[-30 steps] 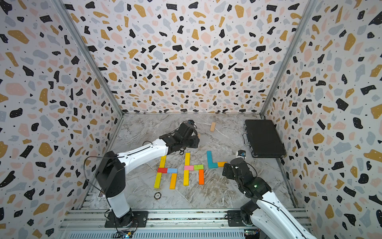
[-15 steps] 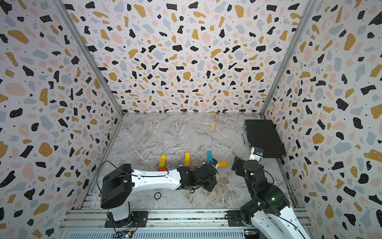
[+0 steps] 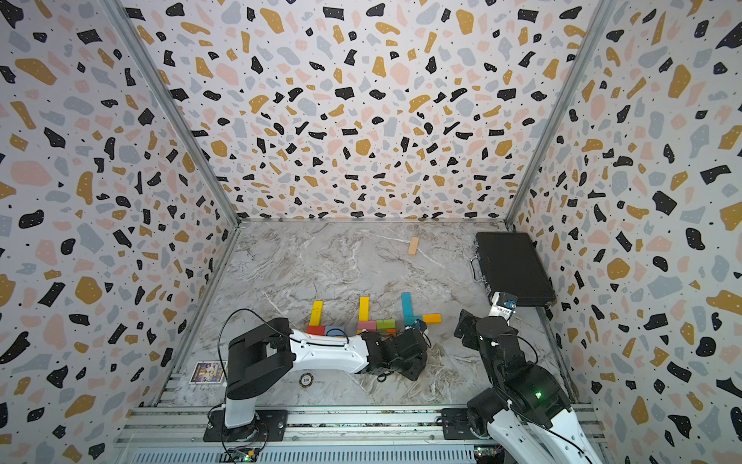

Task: Assemble the letter h with building blocks
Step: Place the building block at the center of the board, then pick up the building block from the center of the board.

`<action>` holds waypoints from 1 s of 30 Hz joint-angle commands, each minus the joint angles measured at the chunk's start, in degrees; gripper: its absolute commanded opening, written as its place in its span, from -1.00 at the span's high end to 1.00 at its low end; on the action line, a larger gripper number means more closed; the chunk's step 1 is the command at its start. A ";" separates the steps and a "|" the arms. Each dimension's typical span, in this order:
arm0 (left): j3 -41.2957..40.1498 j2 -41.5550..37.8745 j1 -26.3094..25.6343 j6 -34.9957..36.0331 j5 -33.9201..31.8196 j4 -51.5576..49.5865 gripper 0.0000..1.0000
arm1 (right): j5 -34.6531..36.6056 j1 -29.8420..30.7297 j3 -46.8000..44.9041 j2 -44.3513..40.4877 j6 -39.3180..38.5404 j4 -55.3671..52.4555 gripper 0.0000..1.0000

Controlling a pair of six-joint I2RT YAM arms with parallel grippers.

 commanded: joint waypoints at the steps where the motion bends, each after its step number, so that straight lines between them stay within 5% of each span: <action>1: -1.38 -5.91 0.13 0.85 -1.74 3.49 -0.31 | -1.93 -0.15 -0.66 -0.37 1.27 -4.01 -0.85; 11: -15.44 -40.38 0.83 8.75 -16.68 -2.16 -0.98 | -27.81 0.71 -8.64 10.03 5.85 3.01 -0.59; 18: -22.24 -59.70 0.83 9.72 -18.40 -12.39 -0.98 | -24.88 11.06 -11.73 21.48 11.96 10.35 -0.53; 30: -26.80 -68.64 0.84 11.09 -18.78 -17.64 -0.98 | -21.60 19.52 -11.32 35.43 18.54 15.96 -0.43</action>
